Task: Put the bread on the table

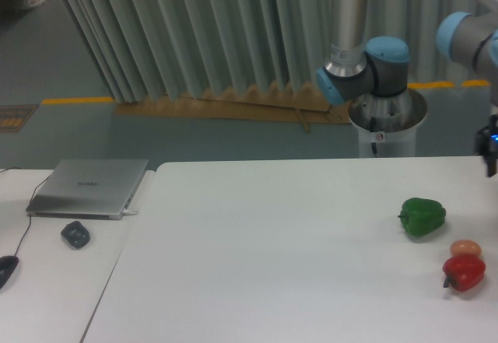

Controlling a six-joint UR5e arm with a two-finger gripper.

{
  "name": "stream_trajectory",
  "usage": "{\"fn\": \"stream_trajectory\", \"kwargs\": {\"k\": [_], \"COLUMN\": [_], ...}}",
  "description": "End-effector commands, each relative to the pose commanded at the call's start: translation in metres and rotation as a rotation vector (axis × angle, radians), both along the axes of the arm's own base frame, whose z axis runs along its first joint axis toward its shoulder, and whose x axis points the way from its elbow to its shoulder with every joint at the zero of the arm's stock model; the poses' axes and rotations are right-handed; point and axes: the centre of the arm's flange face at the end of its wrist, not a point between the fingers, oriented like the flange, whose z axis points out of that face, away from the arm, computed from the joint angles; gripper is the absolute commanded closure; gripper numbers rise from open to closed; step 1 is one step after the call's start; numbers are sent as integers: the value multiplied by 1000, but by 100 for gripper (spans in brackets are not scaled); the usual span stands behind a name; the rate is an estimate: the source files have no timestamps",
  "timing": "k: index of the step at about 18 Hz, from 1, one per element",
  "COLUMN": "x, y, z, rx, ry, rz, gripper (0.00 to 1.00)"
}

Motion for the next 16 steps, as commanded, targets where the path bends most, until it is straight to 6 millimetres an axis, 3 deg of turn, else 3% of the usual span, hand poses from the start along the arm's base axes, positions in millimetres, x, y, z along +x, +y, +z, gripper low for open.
{"fn": "stream_trajectory", "kwargs": {"k": [1,3,7,10,13,16], "x": [-3,-26,-55,-67,-70,-74], "y": [-7,-47,-83,-99,-101,-105], "z": [-17,-25,-26,-39,-59,-66], "rx": [-24,-15,8,6,-16,-14], "ry": [-26,-56,-44,-65,-109,-119], "rz": [14,84,149,179,119,110], "gripper": [0,0,0,0,0,0]}}
